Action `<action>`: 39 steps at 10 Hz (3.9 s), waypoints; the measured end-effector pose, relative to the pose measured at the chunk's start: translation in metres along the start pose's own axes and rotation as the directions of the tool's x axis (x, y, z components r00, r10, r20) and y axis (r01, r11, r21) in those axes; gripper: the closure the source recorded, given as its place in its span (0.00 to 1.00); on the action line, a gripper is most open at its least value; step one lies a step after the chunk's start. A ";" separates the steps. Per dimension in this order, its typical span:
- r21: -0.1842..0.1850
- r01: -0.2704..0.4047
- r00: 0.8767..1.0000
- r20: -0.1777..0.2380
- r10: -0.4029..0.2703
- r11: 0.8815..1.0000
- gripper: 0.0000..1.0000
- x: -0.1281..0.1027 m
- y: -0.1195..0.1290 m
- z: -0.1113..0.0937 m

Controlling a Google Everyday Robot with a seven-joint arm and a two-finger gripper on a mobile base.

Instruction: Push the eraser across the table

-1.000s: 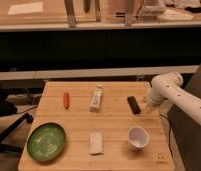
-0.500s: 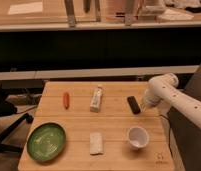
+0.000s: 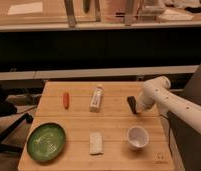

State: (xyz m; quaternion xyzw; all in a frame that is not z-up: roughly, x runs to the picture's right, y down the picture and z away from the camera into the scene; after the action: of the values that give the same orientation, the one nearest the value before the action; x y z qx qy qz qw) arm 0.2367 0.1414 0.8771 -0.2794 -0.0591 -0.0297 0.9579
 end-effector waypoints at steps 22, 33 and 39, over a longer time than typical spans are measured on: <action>-0.090 0.164 0.986 0.008 -0.164 0.982 1.00 -0.079 -0.036 0.031; -0.129 0.152 0.988 -0.007 -0.155 0.980 1.00 -0.066 -0.048 0.038; -0.140 0.141 0.989 -0.014 -0.145 0.980 1.00 -0.060 -0.051 0.041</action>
State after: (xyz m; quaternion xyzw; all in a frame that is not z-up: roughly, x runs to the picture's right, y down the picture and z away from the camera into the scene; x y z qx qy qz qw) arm 0.1688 0.1220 0.9312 -0.3398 -0.0654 -0.1058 0.9322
